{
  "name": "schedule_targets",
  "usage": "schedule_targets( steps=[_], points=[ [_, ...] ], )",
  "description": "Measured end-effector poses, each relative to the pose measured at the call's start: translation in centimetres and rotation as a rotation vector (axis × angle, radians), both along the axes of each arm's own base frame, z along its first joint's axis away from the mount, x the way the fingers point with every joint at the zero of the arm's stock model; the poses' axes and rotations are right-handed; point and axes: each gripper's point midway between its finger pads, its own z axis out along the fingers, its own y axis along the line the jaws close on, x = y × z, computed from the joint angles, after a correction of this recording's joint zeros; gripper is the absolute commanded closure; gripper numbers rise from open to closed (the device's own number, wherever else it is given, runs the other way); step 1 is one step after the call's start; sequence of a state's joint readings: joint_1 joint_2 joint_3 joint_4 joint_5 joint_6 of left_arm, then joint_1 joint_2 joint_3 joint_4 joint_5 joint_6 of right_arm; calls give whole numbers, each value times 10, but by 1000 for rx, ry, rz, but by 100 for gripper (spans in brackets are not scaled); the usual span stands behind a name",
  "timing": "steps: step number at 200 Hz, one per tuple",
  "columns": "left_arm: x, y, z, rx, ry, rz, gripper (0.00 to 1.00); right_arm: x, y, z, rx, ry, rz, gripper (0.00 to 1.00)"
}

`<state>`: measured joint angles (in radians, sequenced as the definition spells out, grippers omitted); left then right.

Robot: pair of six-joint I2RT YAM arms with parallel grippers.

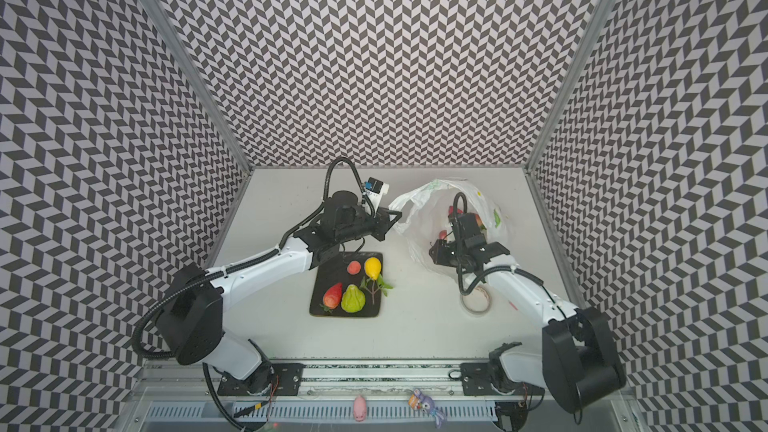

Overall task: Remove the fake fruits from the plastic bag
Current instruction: 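Lift the small peach out of the bag and carry it over the tray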

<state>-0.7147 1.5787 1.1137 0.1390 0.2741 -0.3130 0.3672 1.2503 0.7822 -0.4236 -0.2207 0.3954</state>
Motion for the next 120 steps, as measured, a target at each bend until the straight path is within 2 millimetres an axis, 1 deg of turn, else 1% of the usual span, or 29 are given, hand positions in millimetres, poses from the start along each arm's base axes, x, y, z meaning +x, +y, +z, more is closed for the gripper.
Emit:
schedule_targets(
  steps=[49,89,106,120],
  points=[
    [6,-1,0,7,11,19,100,-23,26,39,30,-154,178,71],
    [7,1,-4,16,30,33,100,-56,61,62,58,-260,350,71],
    [7,2,-6,20,34,35,100,-70,75,73,67,-335,431,72],
    [7,2,-6,21,35,38,100,-81,86,78,69,-398,496,72]
  ],
)
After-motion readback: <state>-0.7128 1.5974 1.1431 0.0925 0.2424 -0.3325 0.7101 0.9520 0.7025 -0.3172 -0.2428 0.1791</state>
